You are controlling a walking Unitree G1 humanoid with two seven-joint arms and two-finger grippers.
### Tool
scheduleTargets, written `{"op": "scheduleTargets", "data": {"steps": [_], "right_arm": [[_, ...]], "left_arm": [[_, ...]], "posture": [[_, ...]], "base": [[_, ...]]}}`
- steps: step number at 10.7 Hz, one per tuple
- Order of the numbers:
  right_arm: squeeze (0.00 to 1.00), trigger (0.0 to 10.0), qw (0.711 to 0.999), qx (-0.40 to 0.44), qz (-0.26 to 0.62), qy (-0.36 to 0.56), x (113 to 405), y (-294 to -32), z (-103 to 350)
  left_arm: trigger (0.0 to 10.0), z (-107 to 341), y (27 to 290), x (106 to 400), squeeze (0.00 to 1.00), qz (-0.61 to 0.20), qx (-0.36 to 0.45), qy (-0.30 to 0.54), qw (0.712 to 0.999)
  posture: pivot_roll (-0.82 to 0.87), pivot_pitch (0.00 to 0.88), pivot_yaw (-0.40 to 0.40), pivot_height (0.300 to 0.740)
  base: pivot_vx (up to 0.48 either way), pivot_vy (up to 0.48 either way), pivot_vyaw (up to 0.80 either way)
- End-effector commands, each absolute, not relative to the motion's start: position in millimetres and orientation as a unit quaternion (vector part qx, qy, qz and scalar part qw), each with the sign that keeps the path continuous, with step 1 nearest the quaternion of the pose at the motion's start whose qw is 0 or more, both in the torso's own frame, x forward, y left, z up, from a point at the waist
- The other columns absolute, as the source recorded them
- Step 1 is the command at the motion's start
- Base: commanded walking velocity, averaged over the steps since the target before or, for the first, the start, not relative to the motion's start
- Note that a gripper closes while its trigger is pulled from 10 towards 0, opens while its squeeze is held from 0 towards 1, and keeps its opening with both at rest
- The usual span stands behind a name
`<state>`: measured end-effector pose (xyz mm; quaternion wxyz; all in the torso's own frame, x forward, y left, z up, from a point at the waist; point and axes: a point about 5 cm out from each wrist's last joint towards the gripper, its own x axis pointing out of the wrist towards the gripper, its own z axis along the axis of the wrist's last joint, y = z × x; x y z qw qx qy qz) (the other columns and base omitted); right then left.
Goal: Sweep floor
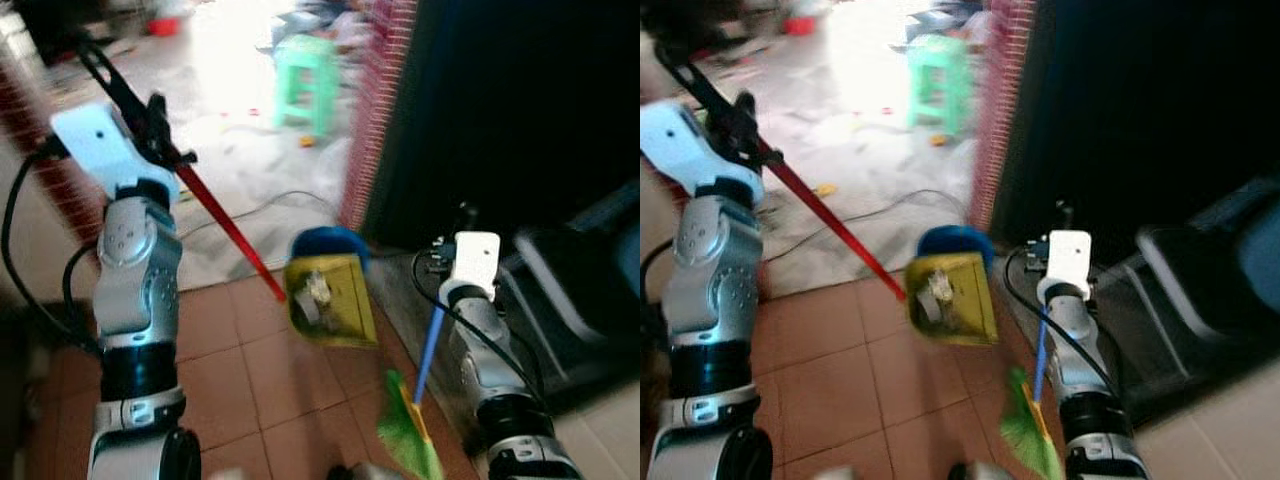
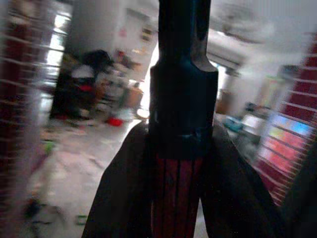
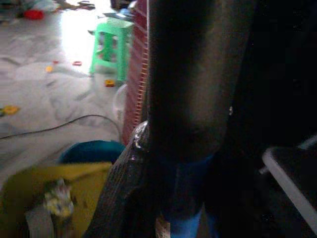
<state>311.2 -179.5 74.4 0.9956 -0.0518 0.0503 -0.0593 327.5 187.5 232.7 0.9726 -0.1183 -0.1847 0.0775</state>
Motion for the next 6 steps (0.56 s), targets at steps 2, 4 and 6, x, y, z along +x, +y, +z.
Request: {"op": "scheduleTargets", "data": {"steps": [2,4,6], "right_arm": [[0.00,10.0,0.997,-0.044,-0.052,0.043,314.8,-175.7,78.8],[0.00,10.0,0.997,-0.046,-0.050,0.044,314.6,-175.8,78.0],[0.00,10.0,0.997,-0.047,-0.048,0.045,314.1,-174.0,77.3]], "left_arm": [[10.0,254.5,195.6,325.6,0.00,0.096,-0.106,-0.237,0.961],[10.0,258.4,192.1,326.6,0.00,0.092,-0.101,-0.250,0.959],[10.0,258.3,190.7,327.3,0.00,0.092,-0.102,-0.251,0.958]], "posture": [[-0.02,0.000,-0.050,0.740],[-0.02,0.000,-0.050,0.740],[-0.02,0.000,-0.049,0.740]], "base": [[0.412,0.244,0.00],[0.444,0.000,0.00],[0.480,0.000,0.00]]}}
